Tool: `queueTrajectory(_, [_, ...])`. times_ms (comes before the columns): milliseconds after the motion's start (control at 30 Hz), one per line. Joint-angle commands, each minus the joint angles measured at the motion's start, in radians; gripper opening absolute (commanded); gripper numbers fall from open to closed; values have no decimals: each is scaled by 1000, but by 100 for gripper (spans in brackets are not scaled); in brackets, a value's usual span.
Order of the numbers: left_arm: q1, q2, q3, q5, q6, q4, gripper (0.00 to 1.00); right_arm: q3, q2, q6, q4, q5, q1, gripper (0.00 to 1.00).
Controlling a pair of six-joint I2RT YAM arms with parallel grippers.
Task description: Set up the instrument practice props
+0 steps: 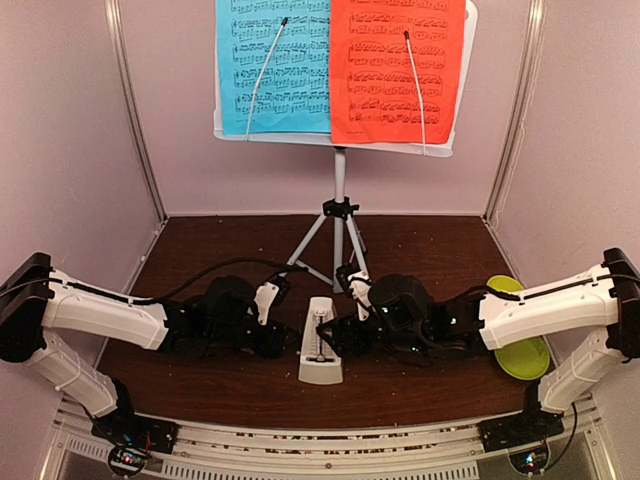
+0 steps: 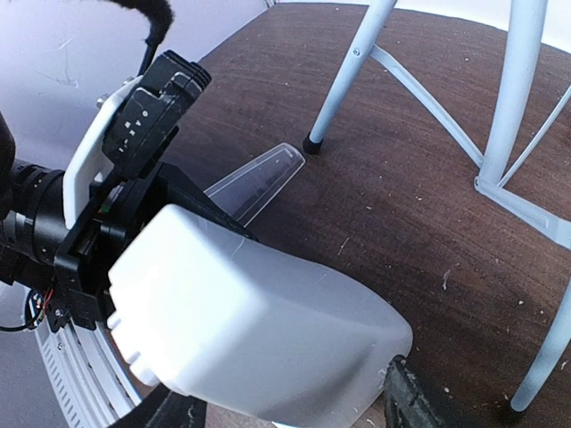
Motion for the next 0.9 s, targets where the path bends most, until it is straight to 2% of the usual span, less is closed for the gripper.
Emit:
queueTrajectory(0, [7,-19,2,7,19,37,49,-4,-13,8,20,44,-1,63])
queueTrajectory(300, [9,-18,0,2,17,38,48,-62,-63,1,35,10,-1,45])
queueTrajectory(367, [9,-17,0,3,17,38,48,-70,-71,1,38,-1,0,45])
queueTrajectory(500, [9,-30,3,-9,15,27,50,-71,-77,-3,41,-10,0,62])
queueTrajectory(600, [9,-57,10,-40,15,-13,55,-60,-73,4,38,-1,12,77])
queueTrajectory(867, [9,-133,4,-121,15,-72,64,-4,-23,57,-8,86,43,85])
